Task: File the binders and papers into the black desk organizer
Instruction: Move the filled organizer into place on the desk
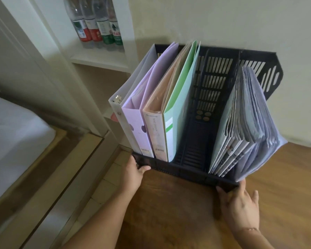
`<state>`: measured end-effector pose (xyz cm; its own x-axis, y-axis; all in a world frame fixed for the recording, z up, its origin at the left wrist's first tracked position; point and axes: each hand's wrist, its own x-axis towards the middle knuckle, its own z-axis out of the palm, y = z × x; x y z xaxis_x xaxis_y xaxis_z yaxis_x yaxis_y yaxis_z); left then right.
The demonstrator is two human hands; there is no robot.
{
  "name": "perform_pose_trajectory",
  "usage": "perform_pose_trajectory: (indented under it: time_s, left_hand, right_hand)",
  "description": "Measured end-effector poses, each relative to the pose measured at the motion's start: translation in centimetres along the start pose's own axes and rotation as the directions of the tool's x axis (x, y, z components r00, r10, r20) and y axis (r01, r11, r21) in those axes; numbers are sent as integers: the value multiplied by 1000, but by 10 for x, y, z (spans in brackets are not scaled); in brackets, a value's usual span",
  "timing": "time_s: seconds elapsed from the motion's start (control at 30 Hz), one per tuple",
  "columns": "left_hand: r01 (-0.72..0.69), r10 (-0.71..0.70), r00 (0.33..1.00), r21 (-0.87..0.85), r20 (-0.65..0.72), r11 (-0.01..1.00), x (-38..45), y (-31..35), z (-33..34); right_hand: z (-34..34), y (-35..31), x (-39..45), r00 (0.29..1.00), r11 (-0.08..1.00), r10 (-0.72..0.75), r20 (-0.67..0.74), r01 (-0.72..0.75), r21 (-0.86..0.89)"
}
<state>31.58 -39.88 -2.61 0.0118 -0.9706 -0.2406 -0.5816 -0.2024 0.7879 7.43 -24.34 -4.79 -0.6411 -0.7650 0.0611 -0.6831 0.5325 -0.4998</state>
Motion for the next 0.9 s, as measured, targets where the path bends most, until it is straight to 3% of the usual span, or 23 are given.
perform_pose_trajectory:
  time_s: [0.33,0.53,0.9]
  left_hand:
    - [-68,68,998,42,9,997,32,18,12]
    - [-40,44,997,-54,69,998,37,7,11]
    - [-49,48,999,2,22,999,33,8,19]
  right_hand:
    - [11,5,22,999,999,-13,-38,12,-44]
    - [15,9,22,999,998,-25,-33,23,-65]
    - [14,20,24,999,993,-36,-6,35,-112]
